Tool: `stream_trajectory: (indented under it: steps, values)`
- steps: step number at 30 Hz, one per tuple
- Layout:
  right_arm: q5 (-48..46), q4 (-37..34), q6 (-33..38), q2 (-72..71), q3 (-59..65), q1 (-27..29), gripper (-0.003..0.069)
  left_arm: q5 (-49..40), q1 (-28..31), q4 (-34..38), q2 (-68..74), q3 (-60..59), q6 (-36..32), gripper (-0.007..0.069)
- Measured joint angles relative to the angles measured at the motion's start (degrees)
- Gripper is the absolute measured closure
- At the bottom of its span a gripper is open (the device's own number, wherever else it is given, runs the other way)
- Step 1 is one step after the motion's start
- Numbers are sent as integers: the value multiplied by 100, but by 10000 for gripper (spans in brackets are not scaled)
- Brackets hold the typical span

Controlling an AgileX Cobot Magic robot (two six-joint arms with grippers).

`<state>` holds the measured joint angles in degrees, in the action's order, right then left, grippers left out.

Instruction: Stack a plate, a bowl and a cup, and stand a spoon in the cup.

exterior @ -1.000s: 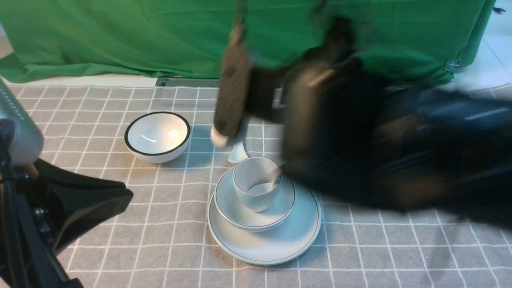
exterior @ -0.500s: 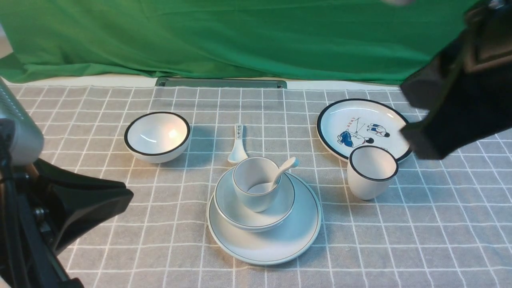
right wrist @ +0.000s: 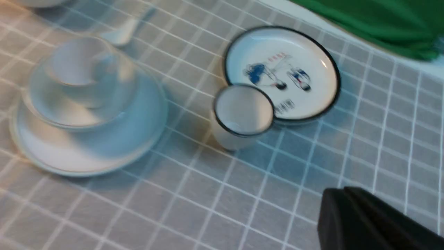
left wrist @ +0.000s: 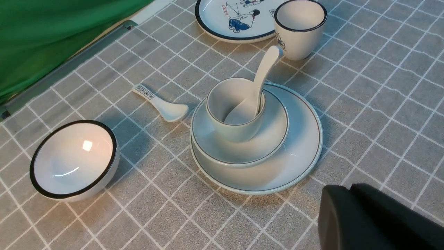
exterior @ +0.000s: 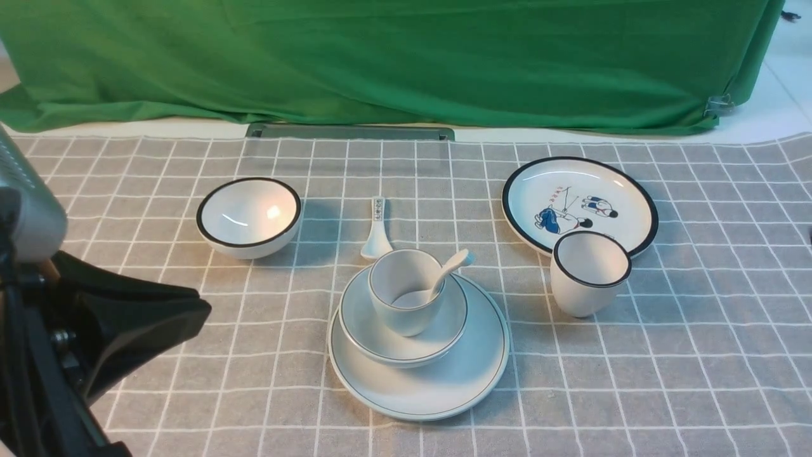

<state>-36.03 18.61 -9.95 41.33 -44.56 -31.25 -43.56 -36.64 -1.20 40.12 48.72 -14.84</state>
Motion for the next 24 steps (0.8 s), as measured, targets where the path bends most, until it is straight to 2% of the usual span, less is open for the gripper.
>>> stream_trajectory:
  steps: [3,6,10,17,24]
  values:
    - [748,-302,22,-1163,1289,1083,642,0,0,0,0,0,0,613]
    - [1048,-623,10,-2127,2234,2037,642,0,0,0,0,0,0,613]
    - [1600,-900,4,-3069,3351,2981,642,0,0,0,0,0,0,613]
    - [2546,-942,167,-3981,4437,3157,642,0,0,0,0,0,0,613]
    - [2445,-1070,214,-4122,4488,3157,642,7,0,0,0,0,0,613]
